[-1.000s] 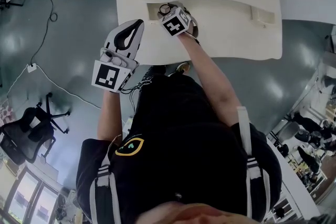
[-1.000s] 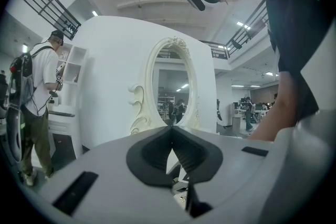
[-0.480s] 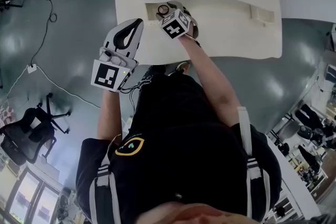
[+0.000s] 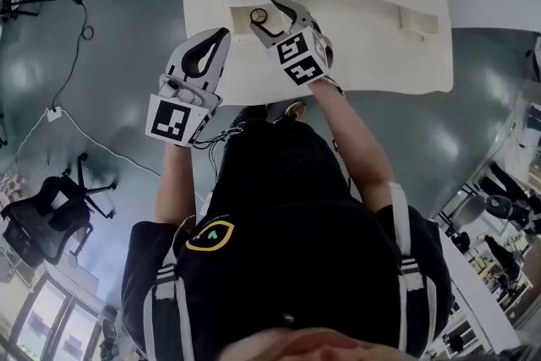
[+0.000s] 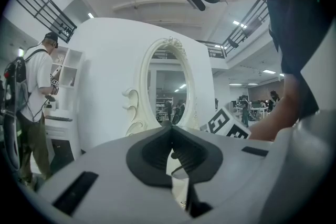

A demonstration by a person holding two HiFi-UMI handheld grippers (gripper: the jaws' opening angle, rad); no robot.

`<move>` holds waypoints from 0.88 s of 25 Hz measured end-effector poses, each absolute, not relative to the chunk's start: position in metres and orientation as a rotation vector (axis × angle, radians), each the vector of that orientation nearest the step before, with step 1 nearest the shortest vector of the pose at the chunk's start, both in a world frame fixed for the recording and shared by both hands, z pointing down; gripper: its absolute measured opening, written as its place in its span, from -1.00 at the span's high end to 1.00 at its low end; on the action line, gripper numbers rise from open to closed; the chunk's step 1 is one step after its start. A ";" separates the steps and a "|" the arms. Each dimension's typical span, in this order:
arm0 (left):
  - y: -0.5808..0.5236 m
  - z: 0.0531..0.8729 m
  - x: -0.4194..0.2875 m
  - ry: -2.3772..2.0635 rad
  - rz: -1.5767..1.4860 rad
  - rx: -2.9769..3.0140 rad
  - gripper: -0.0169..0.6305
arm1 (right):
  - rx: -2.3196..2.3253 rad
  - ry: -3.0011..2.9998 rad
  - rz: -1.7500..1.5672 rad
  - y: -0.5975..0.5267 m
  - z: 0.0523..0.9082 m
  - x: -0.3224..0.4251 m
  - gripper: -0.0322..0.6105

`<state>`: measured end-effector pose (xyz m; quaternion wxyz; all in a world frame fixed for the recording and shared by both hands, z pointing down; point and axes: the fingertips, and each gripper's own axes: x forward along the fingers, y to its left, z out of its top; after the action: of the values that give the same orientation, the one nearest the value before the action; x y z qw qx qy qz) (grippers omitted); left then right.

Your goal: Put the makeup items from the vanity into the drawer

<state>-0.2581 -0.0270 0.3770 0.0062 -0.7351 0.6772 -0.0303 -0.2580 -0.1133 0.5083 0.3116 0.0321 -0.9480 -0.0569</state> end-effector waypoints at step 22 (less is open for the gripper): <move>-0.072 0.316 -0.177 1.845 -0.079 -2.384 0.89 | 0.239 -2.909 -0.428 -0.109 0.319 -0.133 0.16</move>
<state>-0.1770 -0.0721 0.3159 0.0630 -0.7891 0.6105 -0.0260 -0.1330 -0.1086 0.3185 0.0954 0.0806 -0.9816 -0.1444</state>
